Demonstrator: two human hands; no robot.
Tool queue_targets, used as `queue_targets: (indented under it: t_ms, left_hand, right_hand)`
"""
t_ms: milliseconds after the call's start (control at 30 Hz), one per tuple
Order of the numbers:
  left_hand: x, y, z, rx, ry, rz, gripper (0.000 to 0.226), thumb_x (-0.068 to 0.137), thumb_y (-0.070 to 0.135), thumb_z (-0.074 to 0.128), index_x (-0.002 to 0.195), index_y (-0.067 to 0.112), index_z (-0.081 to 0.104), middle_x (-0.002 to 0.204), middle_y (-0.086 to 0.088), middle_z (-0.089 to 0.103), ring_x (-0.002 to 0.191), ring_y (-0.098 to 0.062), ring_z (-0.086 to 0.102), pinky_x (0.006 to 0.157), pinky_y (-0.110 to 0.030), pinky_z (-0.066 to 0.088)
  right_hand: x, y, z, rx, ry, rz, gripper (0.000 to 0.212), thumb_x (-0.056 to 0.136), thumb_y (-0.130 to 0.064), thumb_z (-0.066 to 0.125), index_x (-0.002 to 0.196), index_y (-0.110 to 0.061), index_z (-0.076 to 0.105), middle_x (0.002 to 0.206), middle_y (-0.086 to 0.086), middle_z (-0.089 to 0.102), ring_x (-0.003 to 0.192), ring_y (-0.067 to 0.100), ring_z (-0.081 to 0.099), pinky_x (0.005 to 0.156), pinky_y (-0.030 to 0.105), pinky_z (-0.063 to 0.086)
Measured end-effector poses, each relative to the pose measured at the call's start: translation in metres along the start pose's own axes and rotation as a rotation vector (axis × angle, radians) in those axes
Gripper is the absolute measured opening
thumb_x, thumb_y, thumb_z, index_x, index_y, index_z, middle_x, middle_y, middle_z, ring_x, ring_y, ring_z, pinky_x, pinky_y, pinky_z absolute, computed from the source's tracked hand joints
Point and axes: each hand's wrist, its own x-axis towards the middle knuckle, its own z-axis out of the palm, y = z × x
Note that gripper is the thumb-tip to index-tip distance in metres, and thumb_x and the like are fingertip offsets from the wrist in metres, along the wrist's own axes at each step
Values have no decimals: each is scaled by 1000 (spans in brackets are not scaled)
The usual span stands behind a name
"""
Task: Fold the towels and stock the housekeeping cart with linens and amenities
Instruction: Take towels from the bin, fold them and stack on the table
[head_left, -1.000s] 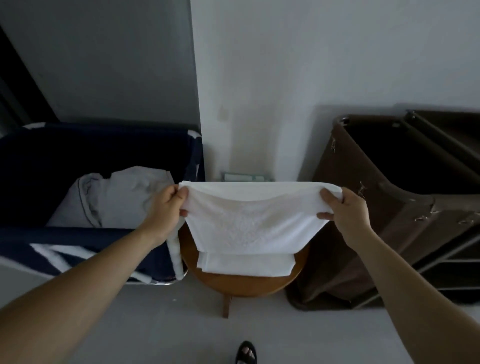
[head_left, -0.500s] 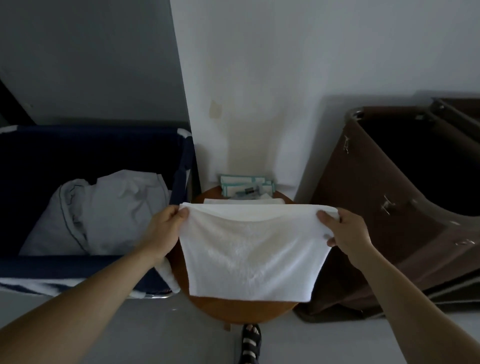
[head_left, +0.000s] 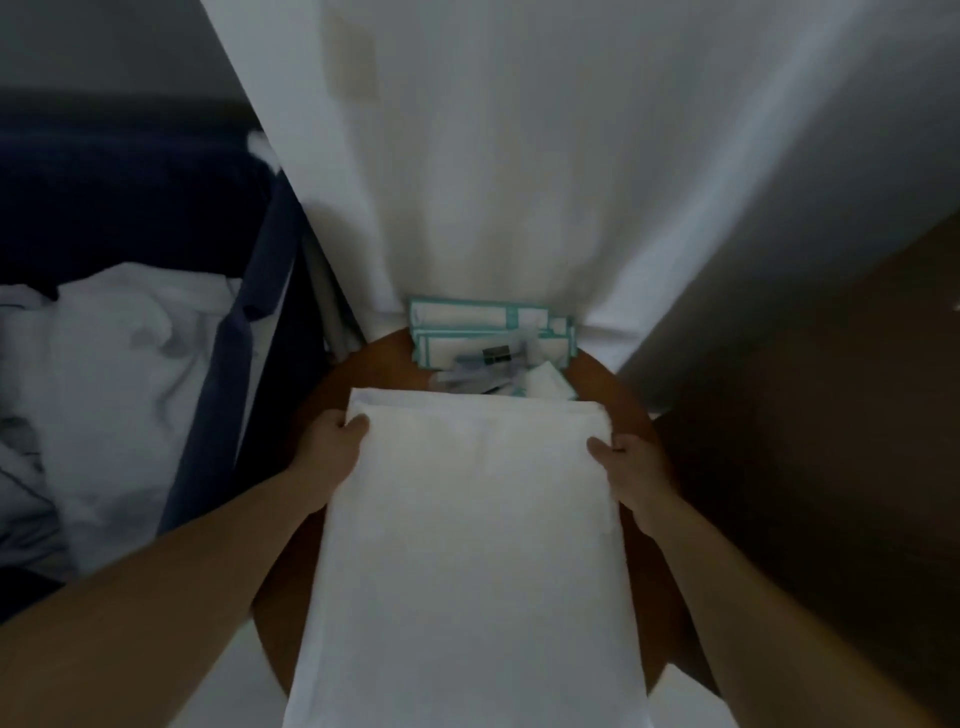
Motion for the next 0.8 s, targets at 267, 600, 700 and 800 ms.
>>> queue_targets:
  t_ms: [267, 600, 700, 800]
  left_hand:
    - [1, -2, -3, -174, 43, 93, 11, 102, 31, 49, 95, 31, 58, 94, 3, 61, 85, -13, 57, 64, -27, 41]
    - [34, -2, 13, -17, -33, -36, 46, 103, 32, 47, 143, 11, 43, 128, -9, 53, 116, -27, 51, 87, -33, 38]
    - [22, -4, 14, -5, 27, 55, 58, 101, 32, 51, 152, 16, 29, 148, -8, 41, 134, -31, 41, 102, -36, 36]
    - [-11, -20, 16, 328, 153, 206, 75, 98, 39, 52, 157, 17, 12, 162, -11, 18, 147, -31, 21, 118, -46, 22]
  right_hand:
    - [8, 19, -1, 1, 133, -43, 28, 91, -51, 57, 89, -25, 64, 90, -3, 68, 84, 19, 65, 77, 43, 56]
    - [33, 13, 20, -92, 161, 22, 43, 96, -42, 58, 126, -10, 56, 117, 11, 64, 101, 28, 61, 90, 45, 51]
    - [18, 17, 20, -155, 206, -4, 54, 95, -42, 59, 140, -15, 45, 134, 10, 56, 115, 29, 57, 98, 46, 48]
    - [-16, 22, 28, -382, 311, -197, 72, 95, -45, 57, 154, -20, 25, 157, 10, 32, 143, 30, 32, 115, 50, 31]
